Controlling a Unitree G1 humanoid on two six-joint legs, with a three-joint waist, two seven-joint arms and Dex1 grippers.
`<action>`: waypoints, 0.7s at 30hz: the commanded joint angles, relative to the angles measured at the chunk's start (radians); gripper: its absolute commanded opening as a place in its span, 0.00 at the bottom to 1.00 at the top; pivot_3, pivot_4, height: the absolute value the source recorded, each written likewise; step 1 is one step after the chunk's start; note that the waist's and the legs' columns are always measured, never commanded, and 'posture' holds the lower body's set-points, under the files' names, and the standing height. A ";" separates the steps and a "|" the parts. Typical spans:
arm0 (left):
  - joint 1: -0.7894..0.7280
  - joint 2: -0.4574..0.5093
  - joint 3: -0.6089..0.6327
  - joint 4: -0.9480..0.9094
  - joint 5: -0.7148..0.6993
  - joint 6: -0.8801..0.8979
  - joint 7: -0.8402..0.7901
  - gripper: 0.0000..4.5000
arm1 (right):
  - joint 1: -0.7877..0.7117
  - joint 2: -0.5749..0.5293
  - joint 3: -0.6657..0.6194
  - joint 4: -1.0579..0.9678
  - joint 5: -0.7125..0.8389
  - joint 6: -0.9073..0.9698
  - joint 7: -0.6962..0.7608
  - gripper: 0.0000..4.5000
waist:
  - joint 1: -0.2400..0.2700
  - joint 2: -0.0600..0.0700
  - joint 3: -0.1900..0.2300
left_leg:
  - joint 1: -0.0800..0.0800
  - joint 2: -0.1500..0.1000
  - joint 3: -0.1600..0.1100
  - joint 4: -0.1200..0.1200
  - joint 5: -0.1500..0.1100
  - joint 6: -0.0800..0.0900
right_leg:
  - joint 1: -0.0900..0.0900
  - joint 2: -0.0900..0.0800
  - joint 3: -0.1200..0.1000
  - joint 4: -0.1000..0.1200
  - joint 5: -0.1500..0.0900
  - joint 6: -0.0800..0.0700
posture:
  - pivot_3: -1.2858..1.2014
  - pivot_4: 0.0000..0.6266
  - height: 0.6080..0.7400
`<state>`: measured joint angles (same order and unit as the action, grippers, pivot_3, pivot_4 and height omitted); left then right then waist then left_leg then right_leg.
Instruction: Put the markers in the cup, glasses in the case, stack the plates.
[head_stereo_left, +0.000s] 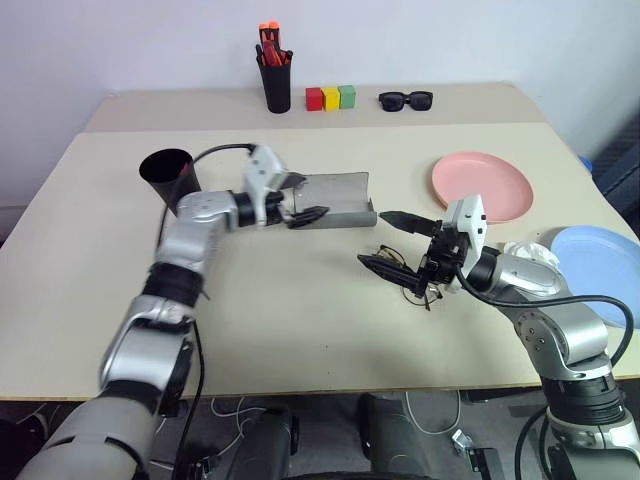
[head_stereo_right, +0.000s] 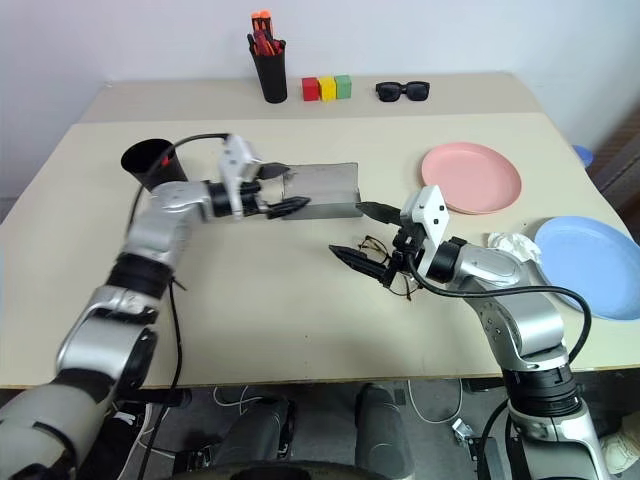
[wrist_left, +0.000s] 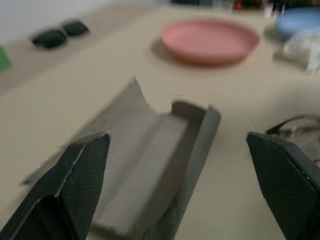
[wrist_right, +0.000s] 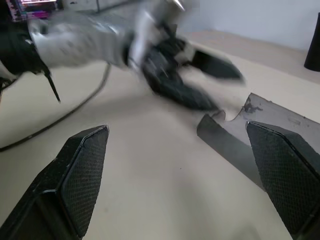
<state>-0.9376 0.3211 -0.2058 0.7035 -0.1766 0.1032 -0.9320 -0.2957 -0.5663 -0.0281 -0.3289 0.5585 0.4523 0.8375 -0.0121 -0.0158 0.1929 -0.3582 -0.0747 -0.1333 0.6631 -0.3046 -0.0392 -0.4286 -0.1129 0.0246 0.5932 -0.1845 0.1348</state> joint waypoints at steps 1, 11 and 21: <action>-0.072 -0.050 -0.046 0.129 0.087 -0.109 -0.029 0.99 | 0.002 0.000 -0.023 -0.033 -0.004 -0.020 -0.014 1.00 | 0.000 0.000 0.000 | 0.000 0.000 0.000 0.000 0.000 0.000 | 0.000 0.000 0.000 0.000 0.000 0.000 | 0.52 0.24 1.00; -0.179 -0.099 -0.043 0.369 0.194 -0.162 -0.053 0.36 | 0.051 -0.013 -0.050 -0.075 -0.015 -0.023 -0.058 1.00 | 0.001 0.000 0.000 | -0.001 0.000 0.000 0.000 -0.001 0.001 | -0.001 0.000 0.000 0.000 0.000 0.000 | 0.52 0.24 1.00; -0.165 0.000 0.018 0.301 0.133 -0.102 -0.318 0.01 | 0.037 0.006 -0.034 -0.045 -0.042 -0.045 -0.062 1.00 | -0.003 0.000 0.000 | -0.001 0.000 0.000 0.000 -0.001 0.001 | -0.001 0.000 0.000 0.001 0.000 0.000 | 0.52 0.24 1.00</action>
<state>-1.1019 0.2877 -0.2176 1.0746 -0.0025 -0.0012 -1.1630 -0.2460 -0.5667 -0.0524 -0.3630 0.5147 0.4302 0.7742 -0.0148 -0.0157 0.1929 -0.3590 -0.0746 -0.1330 0.6631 -0.3054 -0.0377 -0.4297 -0.1129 0.0245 0.5938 -0.1847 0.1353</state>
